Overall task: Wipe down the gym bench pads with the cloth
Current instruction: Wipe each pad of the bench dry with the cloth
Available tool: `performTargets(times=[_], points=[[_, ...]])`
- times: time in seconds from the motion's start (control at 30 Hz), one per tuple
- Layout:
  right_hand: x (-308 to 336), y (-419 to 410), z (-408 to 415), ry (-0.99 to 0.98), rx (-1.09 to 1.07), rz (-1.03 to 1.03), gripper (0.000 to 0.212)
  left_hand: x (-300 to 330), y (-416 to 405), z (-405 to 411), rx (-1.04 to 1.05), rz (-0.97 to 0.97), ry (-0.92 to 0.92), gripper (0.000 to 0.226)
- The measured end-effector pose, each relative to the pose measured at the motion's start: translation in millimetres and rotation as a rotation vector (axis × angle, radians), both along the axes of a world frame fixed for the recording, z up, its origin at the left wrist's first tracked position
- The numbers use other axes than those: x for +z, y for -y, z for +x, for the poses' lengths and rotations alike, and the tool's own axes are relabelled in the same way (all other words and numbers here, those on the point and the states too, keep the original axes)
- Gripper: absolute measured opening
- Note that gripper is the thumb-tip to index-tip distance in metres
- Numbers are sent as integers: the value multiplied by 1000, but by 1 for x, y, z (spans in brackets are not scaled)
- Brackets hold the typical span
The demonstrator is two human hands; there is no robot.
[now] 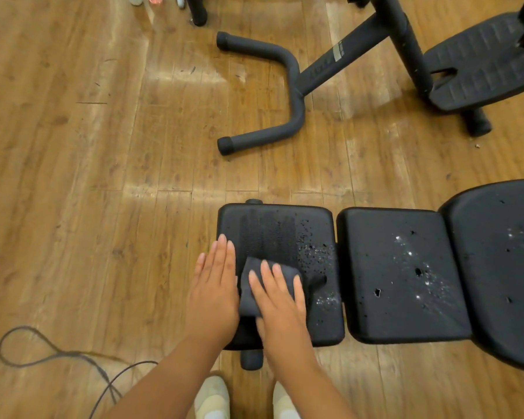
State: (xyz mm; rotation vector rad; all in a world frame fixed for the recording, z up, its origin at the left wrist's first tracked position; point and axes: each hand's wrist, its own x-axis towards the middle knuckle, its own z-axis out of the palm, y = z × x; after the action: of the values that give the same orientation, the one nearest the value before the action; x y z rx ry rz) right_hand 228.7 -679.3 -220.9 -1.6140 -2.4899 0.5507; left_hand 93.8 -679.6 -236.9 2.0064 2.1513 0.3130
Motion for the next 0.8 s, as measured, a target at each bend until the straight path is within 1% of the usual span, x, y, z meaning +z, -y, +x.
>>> performTargets(times=[0.07,0.17,0.23,0.3,0.43,0.5,0.6,0.67,0.73,0.8], points=[[6,-41,-10,2,-62,12,73,2,1,0,9,0,8,53],[15,-107,-17,3,-45,-16,64,7,0,1,9,-15,-4,52],[18,-125,-19,18,-28,-31,60,9,0,1,7,-24,-20,52],[20,-125,-20,28,-15,-29,60,9,-1,1,7,-27,-26,52],[19,-106,-13,76,57,8,66,11,0,1,13,-34,-34,51],[15,-87,-7,94,98,59,72,11,0,0,14,-41,-39,52],[5,-34,8,122,117,57,87,10,0,1,8,-51,-40,54],[-1,8,18,116,149,20,94,11,-1,0,15,-57,-38,54],[-7,41,28,117,177,-18,95,11,-1,1,18,-68,-33,54],[-11,54,33,144,177,-20,93,12,-2,1,15,-73,-29,54]])
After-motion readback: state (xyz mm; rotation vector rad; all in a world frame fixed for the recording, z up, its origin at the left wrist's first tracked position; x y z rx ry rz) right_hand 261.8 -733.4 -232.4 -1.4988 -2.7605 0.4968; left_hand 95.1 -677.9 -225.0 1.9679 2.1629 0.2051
